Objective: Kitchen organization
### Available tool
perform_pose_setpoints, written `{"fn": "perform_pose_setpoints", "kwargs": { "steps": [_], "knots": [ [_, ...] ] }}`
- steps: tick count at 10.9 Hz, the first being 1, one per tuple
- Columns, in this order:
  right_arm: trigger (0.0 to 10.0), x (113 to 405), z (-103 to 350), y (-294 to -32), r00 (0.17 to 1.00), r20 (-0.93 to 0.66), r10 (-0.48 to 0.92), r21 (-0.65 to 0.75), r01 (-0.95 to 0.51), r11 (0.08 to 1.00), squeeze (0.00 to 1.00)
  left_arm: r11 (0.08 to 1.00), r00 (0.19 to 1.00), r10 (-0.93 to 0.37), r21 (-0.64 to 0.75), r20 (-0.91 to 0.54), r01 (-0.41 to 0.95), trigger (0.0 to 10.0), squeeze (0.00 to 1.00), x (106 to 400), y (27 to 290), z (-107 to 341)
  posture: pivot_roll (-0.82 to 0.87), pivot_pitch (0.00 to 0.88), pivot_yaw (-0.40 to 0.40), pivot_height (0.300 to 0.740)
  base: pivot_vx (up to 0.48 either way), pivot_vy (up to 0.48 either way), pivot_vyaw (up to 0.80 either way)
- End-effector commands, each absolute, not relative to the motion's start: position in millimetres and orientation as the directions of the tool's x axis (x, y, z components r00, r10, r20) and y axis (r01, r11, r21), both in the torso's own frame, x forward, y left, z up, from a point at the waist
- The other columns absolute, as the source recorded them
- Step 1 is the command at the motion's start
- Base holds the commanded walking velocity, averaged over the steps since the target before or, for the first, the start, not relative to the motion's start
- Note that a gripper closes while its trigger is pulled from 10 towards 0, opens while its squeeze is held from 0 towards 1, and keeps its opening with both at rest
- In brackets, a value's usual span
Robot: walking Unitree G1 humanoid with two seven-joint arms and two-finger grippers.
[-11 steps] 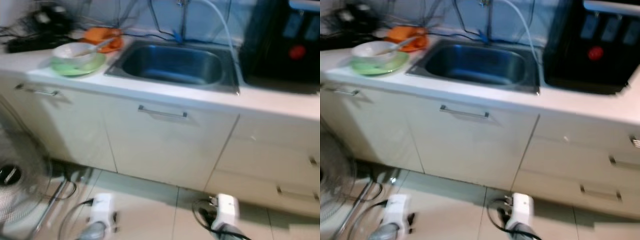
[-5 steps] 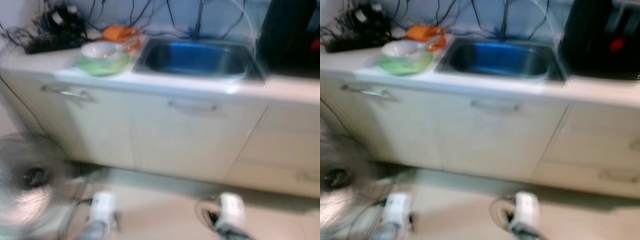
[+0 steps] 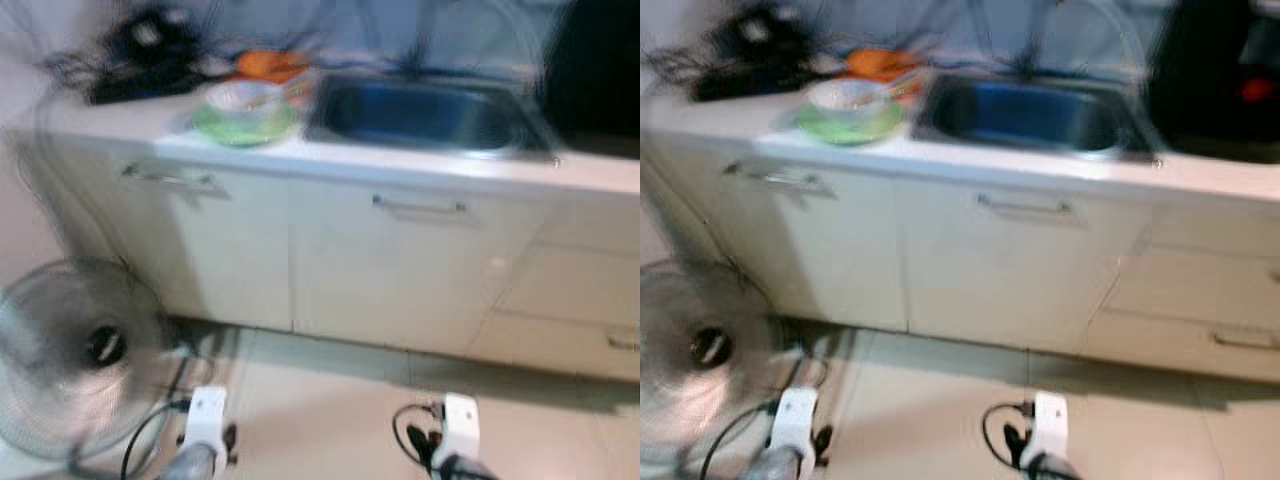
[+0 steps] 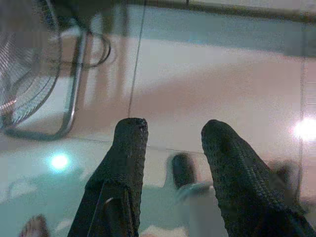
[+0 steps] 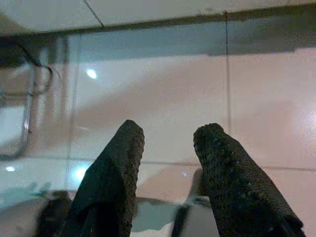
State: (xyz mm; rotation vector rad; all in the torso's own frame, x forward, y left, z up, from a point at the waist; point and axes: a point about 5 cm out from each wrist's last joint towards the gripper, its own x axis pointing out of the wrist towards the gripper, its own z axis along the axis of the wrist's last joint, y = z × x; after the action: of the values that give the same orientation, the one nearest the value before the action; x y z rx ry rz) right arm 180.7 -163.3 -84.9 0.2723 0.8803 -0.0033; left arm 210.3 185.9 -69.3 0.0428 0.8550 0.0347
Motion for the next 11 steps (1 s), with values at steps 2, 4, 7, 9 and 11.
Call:
{"fn": "perform_pose_setpoints", "kwargs": {
  "steps": [2,4,7,9,11],
  "knots": [
    [10.0,193.7,-78.0,-166.9,0.670,-0.735,0.102,0.229,0.104,0.968,0.00,0.998,0.648,0.056,0.055,-0.760,-0.022,10.0,0.00,205.7,184.7,-72.0,0.11,0.026,-0.003,0.740,0.364,0.311,0.00],
    [10.0,194.3,-77.7,-166.8,0.670,-0.735,0.104,0.228,0.100,0.968,0.00,0.998,0.650,0.055,0.054,-0.758,-0.022,10.0,0.00,207.3,183.3,-71.3,0.11,0.024,-0.003,0.740,0.368,0.307,0.00],
    [10.0,194.6,-77.6,-166.9,0.670,-0.735,0.106,0.229,0.098,0.968,0.00,0.998,0.649,0.054,0.053,-0.758,-0.022,10.0,0.00,206.8,182.4,-71.7,0.11,0.022,-0.004,0.740,0.366,0.310,0.00],
    [10.0,194.8,-77.5,-166.7,0.671,-0.735,0.101,0.227,0.102,0.968,0.00,0.998,0.647,0.055,0.053,-0.760,-0.023,10.0,0.00,206.3,182.7,-72.0,0.11,0.023,-0.004,0.740,0.369,0.309,0.00],
    [10.0,194.8,-77.7,-166.3,0.665,-0.739,0.103,0.224,0.099,0.969,0.00,0.999,0.646,0.051,0.050,-0.761,-0.019,10.0,0.00,206.4,182.4,-72.0,0.11,0.022,-0.003,0.740,0.364,0.156,-0.40]
  ]
}}
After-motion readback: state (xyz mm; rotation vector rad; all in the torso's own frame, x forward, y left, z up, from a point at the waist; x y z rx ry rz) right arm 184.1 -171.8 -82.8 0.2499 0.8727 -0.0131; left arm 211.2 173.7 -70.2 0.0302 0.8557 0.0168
